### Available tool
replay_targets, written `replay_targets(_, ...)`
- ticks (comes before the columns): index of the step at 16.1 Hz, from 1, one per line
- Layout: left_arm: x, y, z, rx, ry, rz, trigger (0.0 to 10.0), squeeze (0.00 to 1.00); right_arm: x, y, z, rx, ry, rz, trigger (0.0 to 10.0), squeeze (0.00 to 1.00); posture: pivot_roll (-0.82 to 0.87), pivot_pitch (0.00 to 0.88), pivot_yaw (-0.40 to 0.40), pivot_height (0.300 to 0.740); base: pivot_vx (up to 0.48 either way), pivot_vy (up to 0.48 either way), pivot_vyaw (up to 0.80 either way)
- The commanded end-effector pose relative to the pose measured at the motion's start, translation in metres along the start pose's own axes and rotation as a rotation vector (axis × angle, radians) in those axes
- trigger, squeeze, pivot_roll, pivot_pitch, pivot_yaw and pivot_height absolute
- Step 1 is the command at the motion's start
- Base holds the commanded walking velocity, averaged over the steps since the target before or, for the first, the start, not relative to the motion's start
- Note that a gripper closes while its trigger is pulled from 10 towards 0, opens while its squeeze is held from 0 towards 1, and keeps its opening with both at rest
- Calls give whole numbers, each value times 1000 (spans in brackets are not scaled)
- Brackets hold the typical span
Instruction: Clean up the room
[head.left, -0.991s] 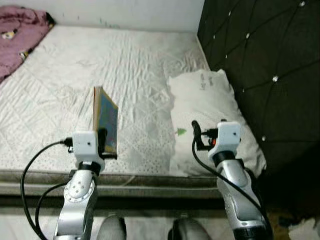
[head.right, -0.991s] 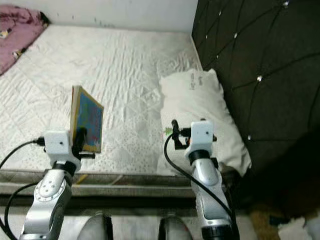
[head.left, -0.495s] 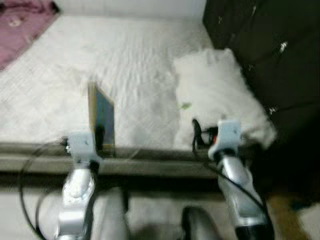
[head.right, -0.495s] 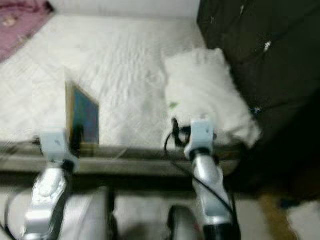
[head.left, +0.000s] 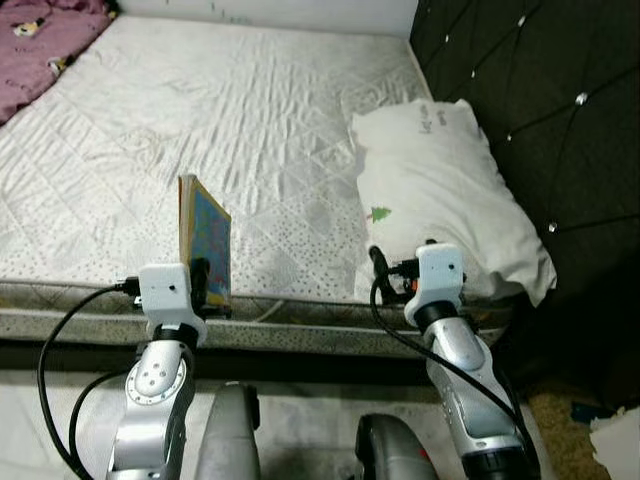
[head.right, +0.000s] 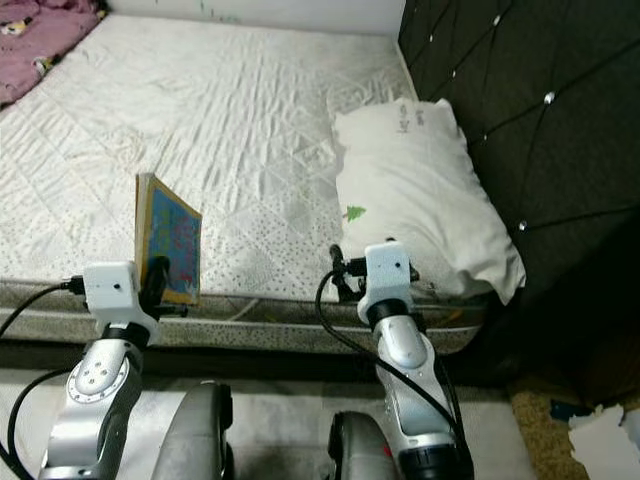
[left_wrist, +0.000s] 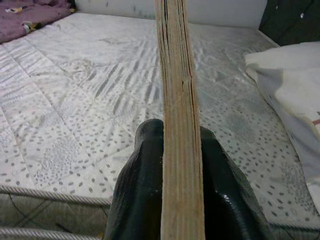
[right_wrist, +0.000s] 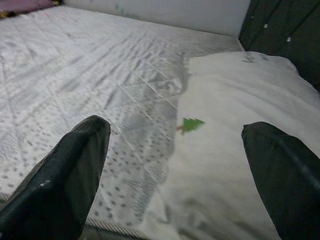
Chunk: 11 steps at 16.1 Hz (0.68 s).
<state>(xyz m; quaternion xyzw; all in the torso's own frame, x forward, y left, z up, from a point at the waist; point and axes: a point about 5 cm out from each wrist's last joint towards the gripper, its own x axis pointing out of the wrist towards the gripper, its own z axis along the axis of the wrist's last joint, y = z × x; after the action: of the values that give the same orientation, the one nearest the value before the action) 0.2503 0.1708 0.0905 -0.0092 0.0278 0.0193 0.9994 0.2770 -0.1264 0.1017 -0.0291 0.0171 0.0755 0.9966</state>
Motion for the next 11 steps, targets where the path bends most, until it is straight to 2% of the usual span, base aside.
replay_targets(1, 3, -2, 12, 1, -62, -18, 10000, 0, 2, -3, 3, 10, 0, -15, 10000, 0, 38, 37, -27, 638, 326, 0, 0)
replay_targets(3, 4, -3, 13, 1, -65, -22, 10000, 0, 5, -6, -2, 8, 44, -45, 10000, 0, 37, 32, -27, 638, 336, 0, 0)
replay_targets(4, 4, -3, 13, 1, -66, -24, 10000, 0, 5, -6, -1, 29, 32, -9, 10000, 0, 36, 32, -27, 638, 480, 0, 0)
replay_targets(7, 5, -4, 13, 1, -71, -28, 10000, 0, 4, -6, -1, 22, 24, -9, 10000, 0, 35, 31, -28, 638, 480, 0, 0)
replay_targets(11, 9, -5, 15, 4, -75, -24, 10000, 0, 6, -6, 1, 32, 11, 2, 10000, 0, 35, 44, -30, 638, 145, 0, 0)
